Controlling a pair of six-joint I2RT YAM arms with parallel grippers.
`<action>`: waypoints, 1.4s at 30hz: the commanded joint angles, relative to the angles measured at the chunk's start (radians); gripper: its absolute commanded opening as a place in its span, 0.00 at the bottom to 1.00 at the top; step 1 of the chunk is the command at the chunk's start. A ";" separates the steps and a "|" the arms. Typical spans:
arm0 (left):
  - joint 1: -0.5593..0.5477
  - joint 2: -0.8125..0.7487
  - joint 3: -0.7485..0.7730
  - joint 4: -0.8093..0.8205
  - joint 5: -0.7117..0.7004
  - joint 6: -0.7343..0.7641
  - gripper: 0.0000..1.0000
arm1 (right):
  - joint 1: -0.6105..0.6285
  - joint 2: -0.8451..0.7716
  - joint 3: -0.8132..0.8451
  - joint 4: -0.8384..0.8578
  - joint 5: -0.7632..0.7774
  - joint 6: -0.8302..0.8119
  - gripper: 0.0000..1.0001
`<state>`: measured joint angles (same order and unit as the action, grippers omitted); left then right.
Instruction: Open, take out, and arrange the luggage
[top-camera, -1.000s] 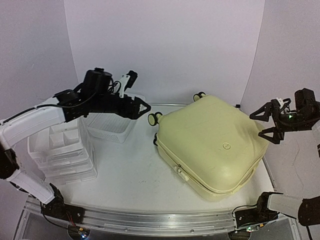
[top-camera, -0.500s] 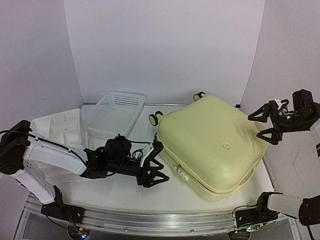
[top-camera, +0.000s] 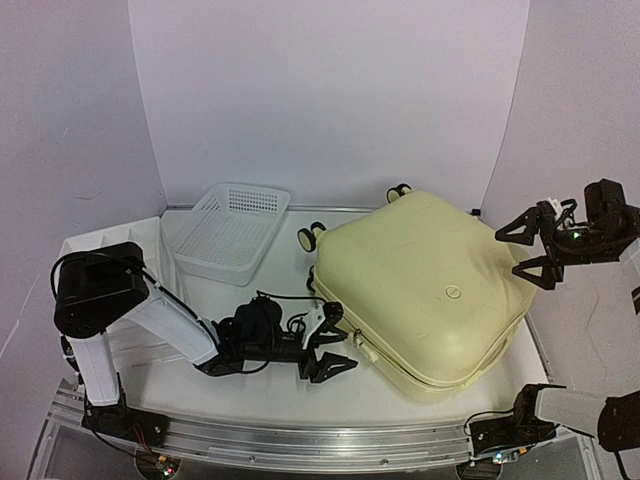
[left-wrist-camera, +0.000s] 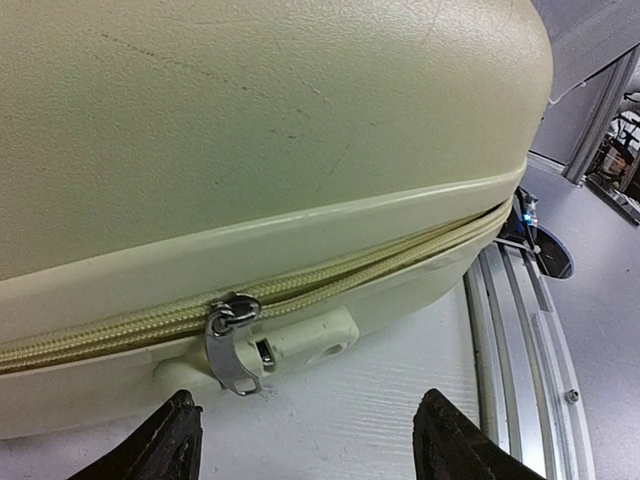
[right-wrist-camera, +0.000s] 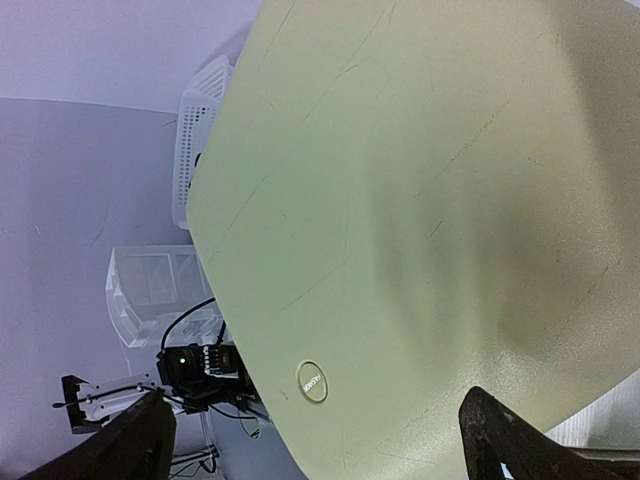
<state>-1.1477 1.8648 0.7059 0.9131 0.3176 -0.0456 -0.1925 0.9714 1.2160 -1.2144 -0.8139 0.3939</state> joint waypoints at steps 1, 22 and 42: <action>-0.005 0.043 0.049 0.144 -0.027 0.022 0.73 | 0.006 -0.005 0.000 0.034 -0.022 -0.009 0.98; -0.006 0.128 0.142 0.170 0.030 -0.085 0.42 | 0.007 -0.005 -0.001 0.030 -0.021 -0.008 0.98; -0.014 0.107 0.099 0.113 -0.227 -0.045 0.08 | 0.010 0.002 0.009 0.030 -0.008 -0.004 0.98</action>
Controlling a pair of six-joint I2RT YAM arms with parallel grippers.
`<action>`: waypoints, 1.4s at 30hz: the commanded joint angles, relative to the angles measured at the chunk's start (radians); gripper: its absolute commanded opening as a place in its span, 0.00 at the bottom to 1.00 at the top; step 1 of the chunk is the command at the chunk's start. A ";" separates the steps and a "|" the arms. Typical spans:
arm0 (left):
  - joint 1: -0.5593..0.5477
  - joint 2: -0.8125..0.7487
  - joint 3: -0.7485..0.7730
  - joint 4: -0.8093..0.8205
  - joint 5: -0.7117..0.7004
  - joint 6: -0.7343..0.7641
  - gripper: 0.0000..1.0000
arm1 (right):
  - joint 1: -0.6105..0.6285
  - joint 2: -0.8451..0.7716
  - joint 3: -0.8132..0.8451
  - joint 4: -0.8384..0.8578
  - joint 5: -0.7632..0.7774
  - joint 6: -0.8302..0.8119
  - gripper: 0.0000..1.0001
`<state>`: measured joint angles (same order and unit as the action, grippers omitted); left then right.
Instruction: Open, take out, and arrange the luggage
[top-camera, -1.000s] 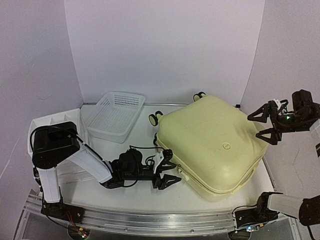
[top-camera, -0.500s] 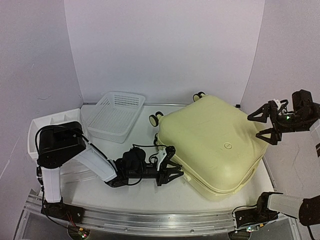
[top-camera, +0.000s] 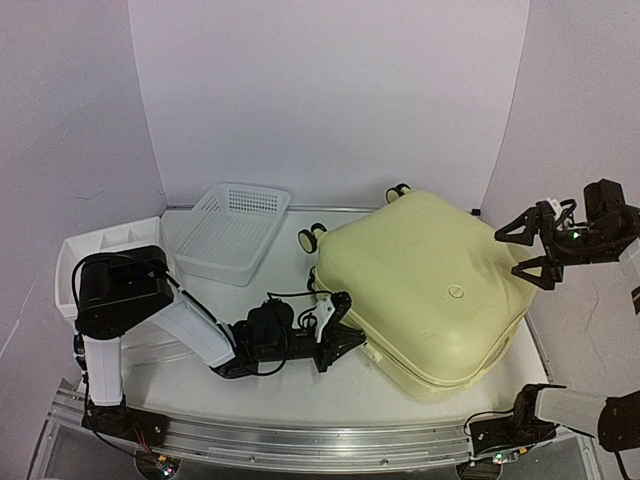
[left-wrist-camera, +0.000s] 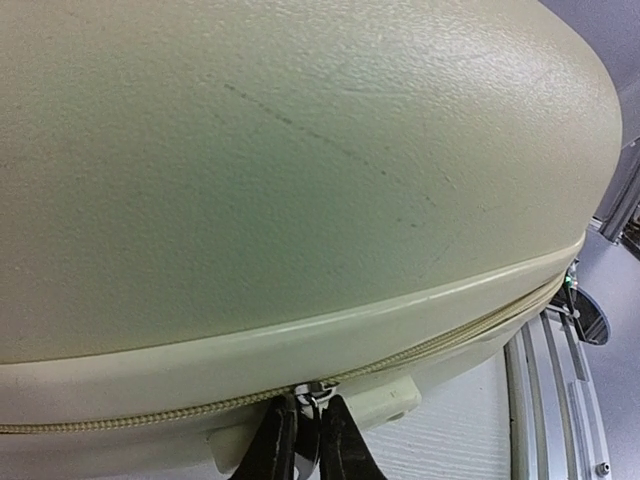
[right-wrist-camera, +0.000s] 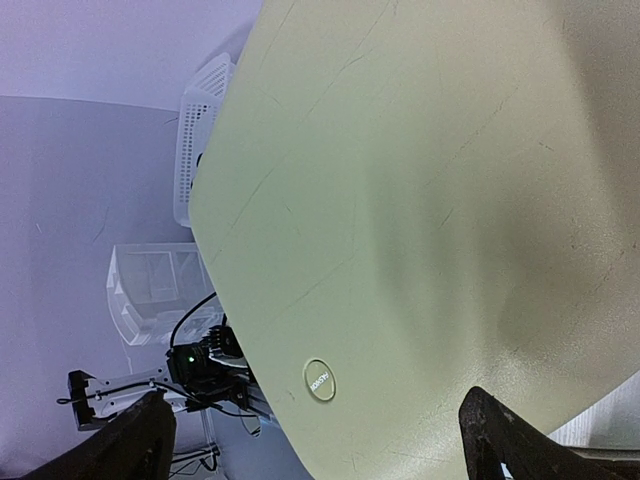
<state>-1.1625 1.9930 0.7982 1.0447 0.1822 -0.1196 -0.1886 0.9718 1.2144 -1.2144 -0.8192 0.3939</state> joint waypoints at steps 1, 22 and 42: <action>0.001 -0.028 0.000 -0.025 -0.111 0.033 0.05 | 0.007 0.003 0.015 0.028 0.001 -0.003 0.98; 0.226 -0.228 -0.044 -0.378 -0.241 0.013 0.00 | 0.055 0.076 0.143 -0.057 0.062 -0.106 0.98; 0.361 -0.190 0.089 -0.474 -0.054 0.044 0.00 | 0.793 0.583 0.505 0.067 0.744 0.033 0.98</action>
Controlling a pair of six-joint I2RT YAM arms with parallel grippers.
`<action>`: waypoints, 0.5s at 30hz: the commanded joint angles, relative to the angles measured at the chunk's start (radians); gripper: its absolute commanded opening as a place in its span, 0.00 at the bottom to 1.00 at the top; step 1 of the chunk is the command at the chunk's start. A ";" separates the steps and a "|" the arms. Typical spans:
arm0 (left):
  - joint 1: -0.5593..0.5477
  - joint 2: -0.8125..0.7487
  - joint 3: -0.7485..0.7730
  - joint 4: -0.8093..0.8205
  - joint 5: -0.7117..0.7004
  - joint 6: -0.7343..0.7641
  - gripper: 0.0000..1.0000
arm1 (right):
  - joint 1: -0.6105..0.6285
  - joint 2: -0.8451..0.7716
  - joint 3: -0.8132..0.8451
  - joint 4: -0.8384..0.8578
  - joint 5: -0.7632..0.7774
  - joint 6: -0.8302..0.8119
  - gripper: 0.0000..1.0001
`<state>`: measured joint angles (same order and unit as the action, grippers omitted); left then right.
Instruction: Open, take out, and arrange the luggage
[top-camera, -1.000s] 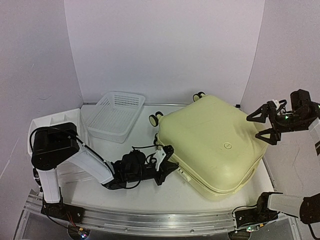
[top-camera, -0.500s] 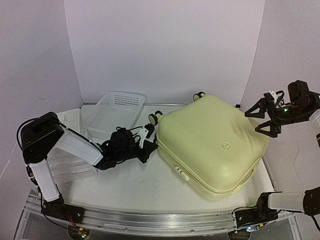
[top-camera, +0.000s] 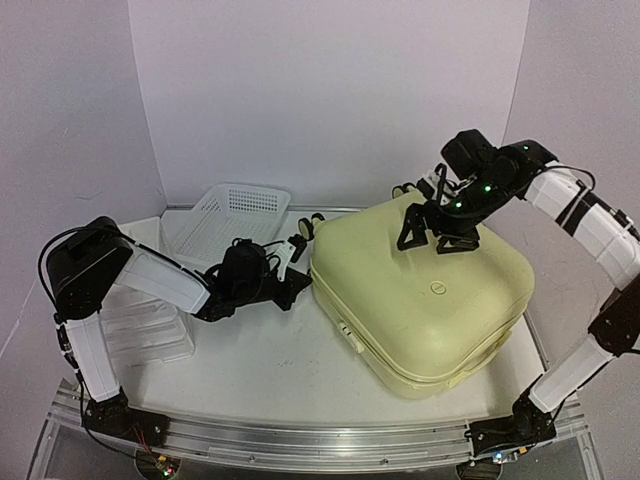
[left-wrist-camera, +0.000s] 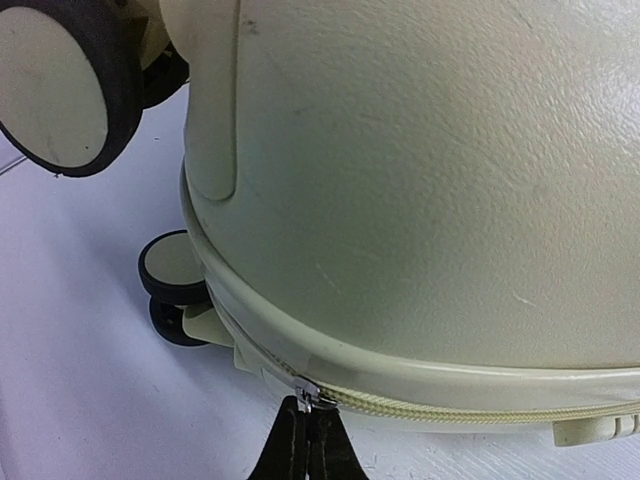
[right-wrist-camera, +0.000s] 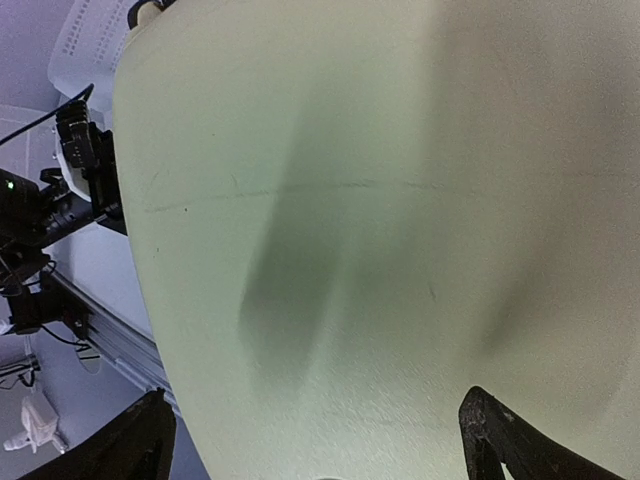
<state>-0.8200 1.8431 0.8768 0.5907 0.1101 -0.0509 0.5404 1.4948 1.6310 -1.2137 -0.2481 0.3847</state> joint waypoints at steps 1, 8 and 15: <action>0.018 -0.049 0.007 -0.028 0.029 -0.028 0.00 | 0.085 0.096 0.117 0.069 0.186 0.041 0.98; 0.018 -0.083 0.006 -0.088 0.062 -0.034 0.00 | 0.209 0.378 0.510 -0.076 0.245 -0.050 0.98; 0.007 -0.112 -0.042 -0.085 0.054 -0.069 0.00 | 0.252 0.595 0.844 -0.164 0.257 -0.162 0.98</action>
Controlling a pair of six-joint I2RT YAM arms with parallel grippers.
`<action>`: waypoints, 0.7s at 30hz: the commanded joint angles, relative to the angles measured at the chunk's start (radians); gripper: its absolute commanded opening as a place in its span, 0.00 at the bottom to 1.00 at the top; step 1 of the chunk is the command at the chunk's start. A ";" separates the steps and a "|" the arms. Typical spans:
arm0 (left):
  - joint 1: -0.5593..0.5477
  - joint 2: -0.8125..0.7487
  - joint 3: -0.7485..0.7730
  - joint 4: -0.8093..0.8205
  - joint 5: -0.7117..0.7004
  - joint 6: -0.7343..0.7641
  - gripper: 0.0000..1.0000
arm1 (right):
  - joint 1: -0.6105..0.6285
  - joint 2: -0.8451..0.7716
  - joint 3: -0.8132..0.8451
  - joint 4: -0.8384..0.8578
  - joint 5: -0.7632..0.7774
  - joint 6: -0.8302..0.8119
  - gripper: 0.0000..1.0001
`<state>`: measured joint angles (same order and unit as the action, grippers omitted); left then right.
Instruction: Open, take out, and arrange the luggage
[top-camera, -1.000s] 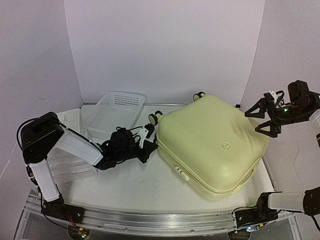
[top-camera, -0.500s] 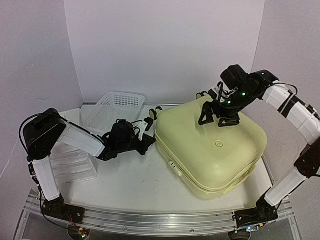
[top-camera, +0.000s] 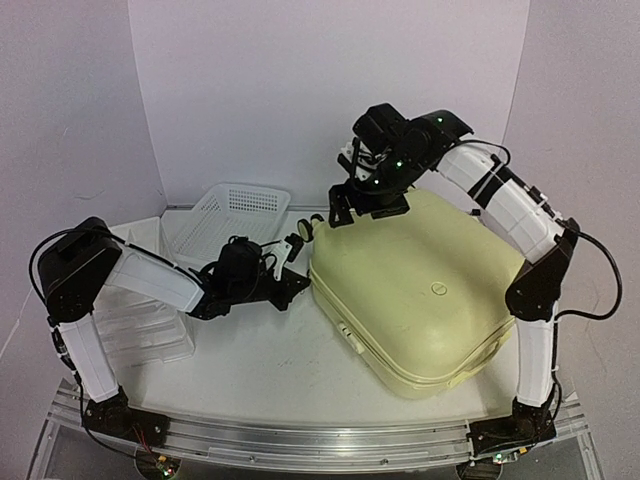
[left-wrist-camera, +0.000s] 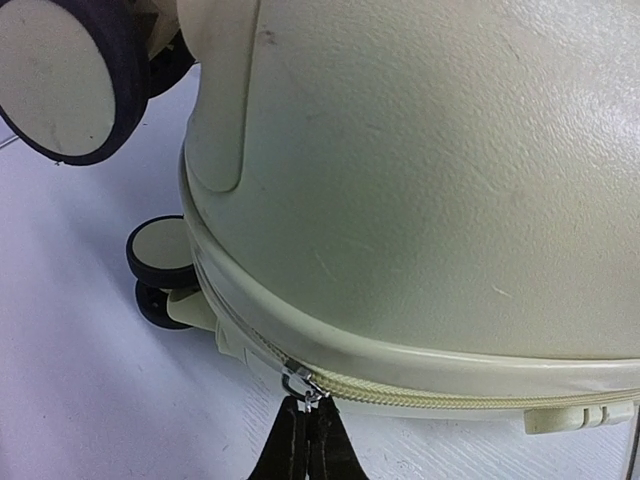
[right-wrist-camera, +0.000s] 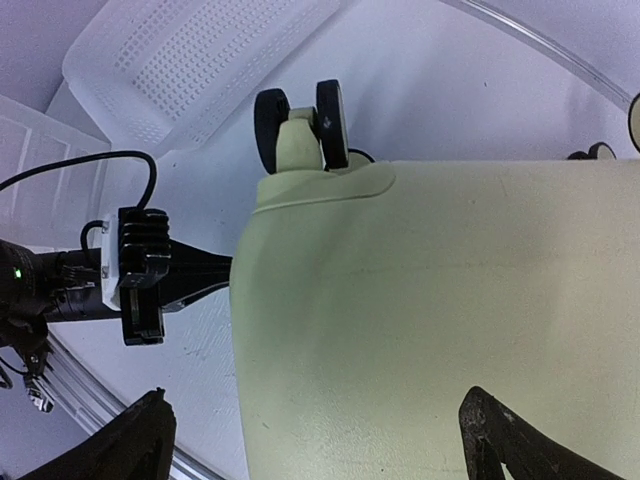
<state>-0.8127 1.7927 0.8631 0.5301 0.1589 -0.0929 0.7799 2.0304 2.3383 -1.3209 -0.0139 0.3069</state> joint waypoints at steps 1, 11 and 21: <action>-0.004 -0.068 -0.030 -0.023 0.007 -0.032 0.00 | 0.019 0.085 0.177 -0.057 -0.006 -0.107 0.98; -0.146 -0.062 -0.011 -0.019 0.013 -0.054 0.00 | 0.056 0.187 0.238 0.057 0.110 -0.209 0.96; -0.271 -0.110 -0.043 -0.011 0.013 -0.080 0.00 | 0.081 0.198 0.202 0.047 0.194 -0.230 0.92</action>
<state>-1.0561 1.7603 0.8391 0.5045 0.1192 -0.1577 0.8394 2.2234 2.5366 -1.3045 0.1204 0.1070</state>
